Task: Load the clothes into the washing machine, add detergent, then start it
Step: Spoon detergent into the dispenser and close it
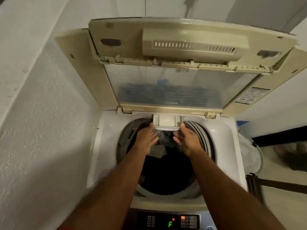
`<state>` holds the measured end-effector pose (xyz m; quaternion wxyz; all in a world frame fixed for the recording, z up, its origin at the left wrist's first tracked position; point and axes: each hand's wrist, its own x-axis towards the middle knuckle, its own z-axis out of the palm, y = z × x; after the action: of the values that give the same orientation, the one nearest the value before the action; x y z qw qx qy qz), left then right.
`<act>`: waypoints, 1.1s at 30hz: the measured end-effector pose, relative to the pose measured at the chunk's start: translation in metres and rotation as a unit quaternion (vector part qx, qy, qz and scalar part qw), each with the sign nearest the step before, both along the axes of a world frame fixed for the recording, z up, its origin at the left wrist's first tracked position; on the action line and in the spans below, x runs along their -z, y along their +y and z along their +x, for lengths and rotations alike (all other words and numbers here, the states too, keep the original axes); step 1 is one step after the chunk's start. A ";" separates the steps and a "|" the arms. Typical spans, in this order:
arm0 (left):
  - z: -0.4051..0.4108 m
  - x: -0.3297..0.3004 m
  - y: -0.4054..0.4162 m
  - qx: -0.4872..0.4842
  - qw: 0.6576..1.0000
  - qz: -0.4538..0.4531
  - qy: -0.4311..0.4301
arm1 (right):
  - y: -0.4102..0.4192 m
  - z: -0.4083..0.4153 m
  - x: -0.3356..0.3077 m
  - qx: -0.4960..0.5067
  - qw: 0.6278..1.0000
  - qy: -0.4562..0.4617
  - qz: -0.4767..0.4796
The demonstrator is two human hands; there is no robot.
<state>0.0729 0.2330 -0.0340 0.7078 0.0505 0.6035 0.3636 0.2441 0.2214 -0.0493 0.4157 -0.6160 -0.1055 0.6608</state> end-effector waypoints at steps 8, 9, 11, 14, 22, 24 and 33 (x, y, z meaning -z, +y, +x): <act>0.008 0.009 0.010 -0.070 0.997 0.037 -0.019 | 0.008 -0.012 0.009 0.091 0.995 0.024 0.018; 0.009 0.006 0.015 -0.072 0.996 0.047 -0.026 | 0.013 -0.014 0.007 0.098 0.995 0.018 0.019; 0.010 0.001 0.023 -0.077 0.995 0.052 -0.026 | 0.022 -0.015 0.004 0.097 0.995 0.008 0.024; 0.012 0.001 0.024 -0.077 0.996 0.039 -0.011 | 0.026 -0.017 0.001 0.093 0.995 0.014 0.020; 0.015 -0.019 0.028 -0.125 0.979 -0.004 -0.161 | 0.027 -0.028 -0.032 0.144 0.967 0.208 0.018; 0.018 -0.027 0.029 -0.139 0.973 -0.009 -0.185 | 0.028 -0.032 -0.039 0.149 0.964 0.221 0.020; 0.025 -0.042 0.033 -0.155 0.971 0.014 -0.182 | 0.033 -0.032 -0.048 0.136 0.958 0.249 0.038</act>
<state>0.0983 0.2656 0.0076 0.7403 -0.1008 0.4594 0.4803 0.2117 0.2542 -0.0014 0.5380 -0.4243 0.0613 0.7258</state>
